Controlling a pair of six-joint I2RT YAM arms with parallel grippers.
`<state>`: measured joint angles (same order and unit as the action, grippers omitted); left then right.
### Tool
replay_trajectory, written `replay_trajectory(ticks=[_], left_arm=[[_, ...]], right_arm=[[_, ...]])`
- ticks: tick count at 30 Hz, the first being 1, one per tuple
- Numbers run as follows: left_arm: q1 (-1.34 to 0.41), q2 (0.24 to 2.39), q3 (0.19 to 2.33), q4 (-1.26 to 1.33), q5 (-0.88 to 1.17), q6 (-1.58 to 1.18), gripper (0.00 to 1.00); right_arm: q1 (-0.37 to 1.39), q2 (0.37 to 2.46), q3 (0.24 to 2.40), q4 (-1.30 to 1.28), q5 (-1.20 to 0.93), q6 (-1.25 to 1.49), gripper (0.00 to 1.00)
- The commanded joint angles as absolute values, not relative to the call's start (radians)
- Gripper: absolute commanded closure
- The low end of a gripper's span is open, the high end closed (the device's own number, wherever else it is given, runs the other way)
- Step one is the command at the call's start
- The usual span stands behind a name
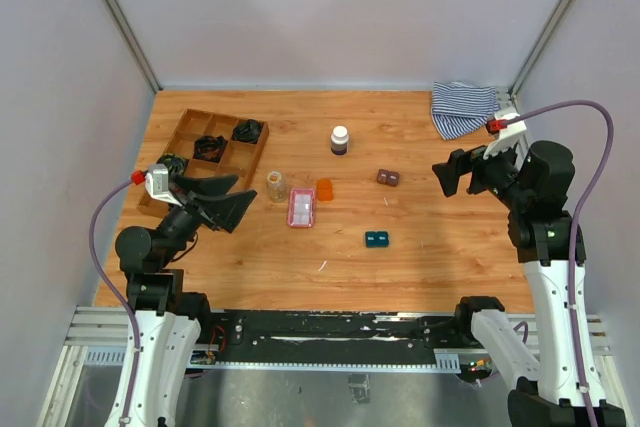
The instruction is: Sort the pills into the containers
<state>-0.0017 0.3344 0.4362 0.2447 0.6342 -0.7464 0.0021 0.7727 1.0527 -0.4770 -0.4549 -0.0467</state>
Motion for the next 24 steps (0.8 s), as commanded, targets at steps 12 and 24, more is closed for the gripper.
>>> replay_trajectory(ticks=[12, 24], left_arm=[[-0.054, 0.365, 0.440, 0.258, 0.733, -0.716, 0.01], [-0.556, 0.541, 0.502, 0.107, 0.299, -0.495, 0.06]], right_arm=[[-0.010, 0.813, 1.051, -0.414, -0.592, -0.004, 0.02], [-0.012, 0.834, 0.844, -0.277, -1.012, -0.198, 0.02]])
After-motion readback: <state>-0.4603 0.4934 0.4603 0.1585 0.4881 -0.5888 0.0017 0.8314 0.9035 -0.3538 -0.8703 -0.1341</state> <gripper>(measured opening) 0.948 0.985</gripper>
